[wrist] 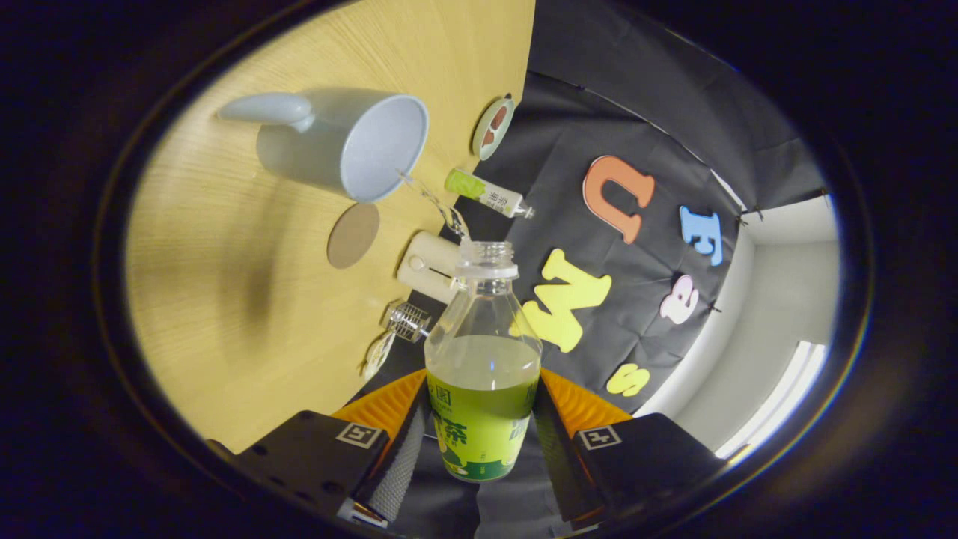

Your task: Take the bottle from table, then pour the juice into the cup, finally place the bottle on the coaster

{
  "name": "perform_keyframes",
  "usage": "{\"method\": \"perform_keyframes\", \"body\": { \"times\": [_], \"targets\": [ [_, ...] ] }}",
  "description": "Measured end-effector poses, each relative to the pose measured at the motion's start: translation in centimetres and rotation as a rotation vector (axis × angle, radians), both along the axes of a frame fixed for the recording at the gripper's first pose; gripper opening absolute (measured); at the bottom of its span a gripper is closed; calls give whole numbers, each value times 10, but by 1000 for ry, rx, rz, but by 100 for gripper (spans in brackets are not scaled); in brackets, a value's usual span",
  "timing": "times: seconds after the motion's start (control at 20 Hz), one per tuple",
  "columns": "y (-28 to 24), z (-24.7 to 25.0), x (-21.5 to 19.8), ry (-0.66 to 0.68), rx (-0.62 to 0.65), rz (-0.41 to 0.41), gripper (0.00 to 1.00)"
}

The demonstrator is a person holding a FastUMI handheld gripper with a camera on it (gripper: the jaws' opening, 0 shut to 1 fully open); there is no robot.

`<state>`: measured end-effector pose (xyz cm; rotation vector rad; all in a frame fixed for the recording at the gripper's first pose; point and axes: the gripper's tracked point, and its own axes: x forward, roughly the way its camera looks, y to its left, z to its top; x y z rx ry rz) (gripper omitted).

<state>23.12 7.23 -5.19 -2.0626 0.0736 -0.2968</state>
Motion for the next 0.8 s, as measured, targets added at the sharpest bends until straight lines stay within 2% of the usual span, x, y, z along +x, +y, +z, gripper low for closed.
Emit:
{"method": "perform_keyframes", "body": {
  "times": [0.35, 0.8],
  "targets": [
    [0, 9, 3, -3, -36, -28, 80],
    [18, 22, -3, -9, -105, -18, 80]
  ]
}}
